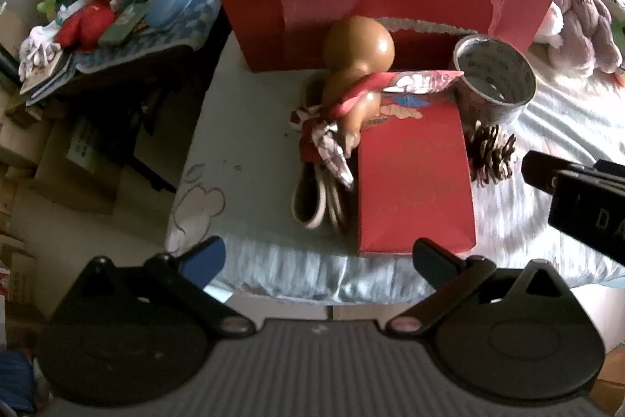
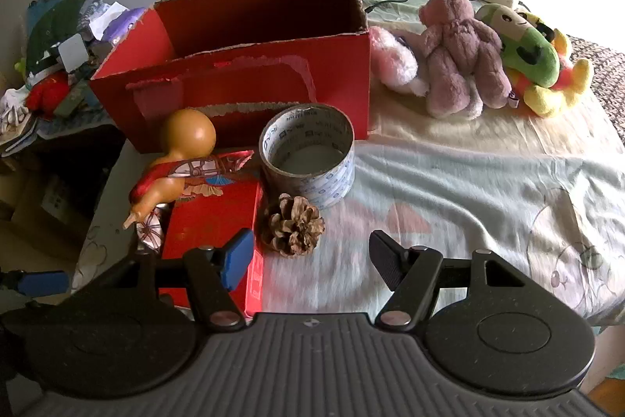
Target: Organize objects
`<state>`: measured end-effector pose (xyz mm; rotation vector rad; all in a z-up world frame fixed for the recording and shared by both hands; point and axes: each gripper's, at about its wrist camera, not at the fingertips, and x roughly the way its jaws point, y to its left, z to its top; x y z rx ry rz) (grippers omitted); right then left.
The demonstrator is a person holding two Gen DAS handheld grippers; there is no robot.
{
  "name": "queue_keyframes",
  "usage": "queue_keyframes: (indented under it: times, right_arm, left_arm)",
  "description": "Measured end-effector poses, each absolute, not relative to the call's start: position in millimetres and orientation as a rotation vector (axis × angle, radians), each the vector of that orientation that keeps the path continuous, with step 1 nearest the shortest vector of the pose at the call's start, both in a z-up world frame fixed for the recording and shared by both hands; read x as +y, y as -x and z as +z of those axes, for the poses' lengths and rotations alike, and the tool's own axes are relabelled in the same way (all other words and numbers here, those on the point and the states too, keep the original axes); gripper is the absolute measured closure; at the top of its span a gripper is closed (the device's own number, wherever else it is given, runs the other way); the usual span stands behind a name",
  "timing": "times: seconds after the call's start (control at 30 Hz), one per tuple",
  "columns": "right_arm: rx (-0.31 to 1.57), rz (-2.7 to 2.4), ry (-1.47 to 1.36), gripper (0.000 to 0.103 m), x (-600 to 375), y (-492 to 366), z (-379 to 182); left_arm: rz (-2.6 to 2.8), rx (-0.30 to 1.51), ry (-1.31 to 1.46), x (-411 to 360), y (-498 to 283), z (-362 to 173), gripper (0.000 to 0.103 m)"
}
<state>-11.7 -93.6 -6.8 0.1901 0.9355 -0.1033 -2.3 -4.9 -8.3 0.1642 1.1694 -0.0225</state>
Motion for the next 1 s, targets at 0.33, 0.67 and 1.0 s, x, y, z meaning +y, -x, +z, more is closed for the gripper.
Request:
queue_keyframes:
  times: [0.33,0.67,1.0]
  right_arm:
    - [0.935,-0.128,-0.179,0.034,-102.9,-0.1,-7.3]
    - [0.926,-0.151,-0.133,0.033,-98.6,3.3,-6.8]
    - [0.881,-0.115,-0.197,0.033,-101.0,10.7,-7.0]
  left_arm:
    - [-0.019,1.152,-0.147,13.8,4.7,-7.9,0.001]
    - [-0.011,1.161,-0.159,16.0,8.6,-5.3,0.001]
    - [-0.018,1.151,-0.139,15.3,15.7,-2.8,0.001]
